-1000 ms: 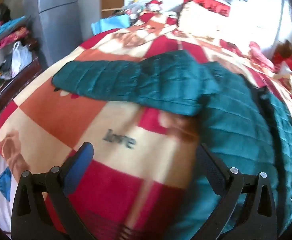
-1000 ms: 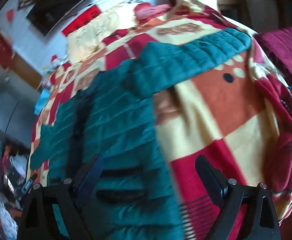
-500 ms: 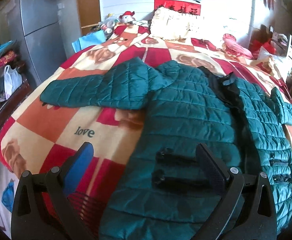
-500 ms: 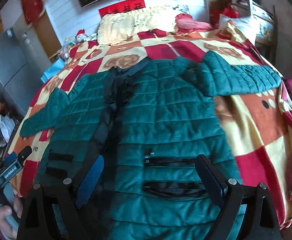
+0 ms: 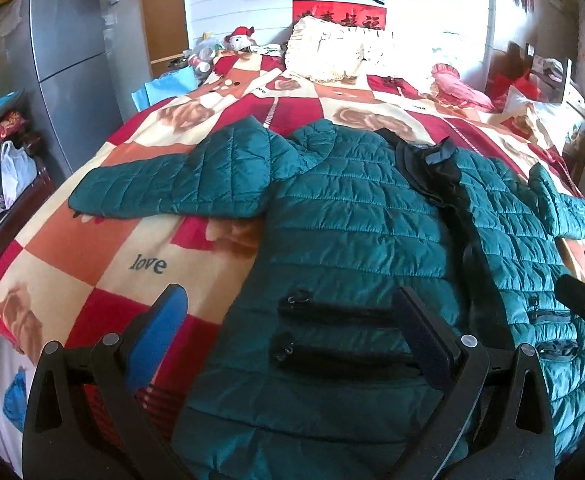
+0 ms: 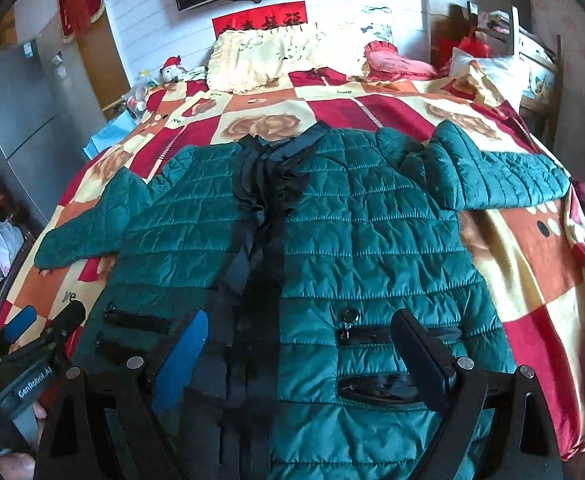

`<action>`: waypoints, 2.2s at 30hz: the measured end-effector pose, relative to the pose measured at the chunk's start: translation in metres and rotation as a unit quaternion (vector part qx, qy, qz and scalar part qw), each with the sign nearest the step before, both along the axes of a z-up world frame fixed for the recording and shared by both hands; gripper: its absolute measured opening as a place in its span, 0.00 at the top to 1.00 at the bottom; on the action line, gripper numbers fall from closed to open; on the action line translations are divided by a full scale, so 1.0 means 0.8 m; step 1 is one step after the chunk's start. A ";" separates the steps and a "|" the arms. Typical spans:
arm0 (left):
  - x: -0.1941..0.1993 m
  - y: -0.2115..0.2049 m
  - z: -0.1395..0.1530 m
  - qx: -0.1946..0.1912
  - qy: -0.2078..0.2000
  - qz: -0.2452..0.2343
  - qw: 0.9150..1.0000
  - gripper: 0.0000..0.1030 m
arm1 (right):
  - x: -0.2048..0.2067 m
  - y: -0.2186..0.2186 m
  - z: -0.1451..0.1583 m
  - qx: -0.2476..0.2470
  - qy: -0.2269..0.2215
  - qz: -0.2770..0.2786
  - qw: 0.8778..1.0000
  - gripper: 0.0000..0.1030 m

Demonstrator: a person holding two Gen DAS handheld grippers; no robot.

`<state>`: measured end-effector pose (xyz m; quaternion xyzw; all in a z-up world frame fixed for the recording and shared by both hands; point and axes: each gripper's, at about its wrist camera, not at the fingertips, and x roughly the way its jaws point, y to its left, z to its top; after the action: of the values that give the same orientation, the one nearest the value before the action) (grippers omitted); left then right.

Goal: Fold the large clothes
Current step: 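Move both grippers over the flat teal puffer jacket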

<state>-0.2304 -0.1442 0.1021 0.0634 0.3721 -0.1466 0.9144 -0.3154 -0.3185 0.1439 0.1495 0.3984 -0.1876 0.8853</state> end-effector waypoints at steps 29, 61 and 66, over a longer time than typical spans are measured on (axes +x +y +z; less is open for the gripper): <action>0.015 -0.015 -0.012 0.000 0.009 0.000 1.000 0.01 | 0.020 -0.005 -0.022 -0.017 0.025 -0.006 1.000 0.10; 0.027 -0.038 -0.024 0.011 0.014 -0.007 1.000 0.01 | 0.044 -0.021 -0.037 -0.013 0.034 -0.012 0.999 0.10; 0.028 -0.041 -0.025 0.011 0.014 -0.007 1.000 0.01 | 0.044 -0.022 -0.037 -0.014 0.034 -0.012 0.999 0.10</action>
<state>-0.2078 -0.1769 0.0820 0.0737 0.3860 -0.1503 0.9072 -0.2799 -0.3358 0.1140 0.1349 0.4237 -0.2088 0.8710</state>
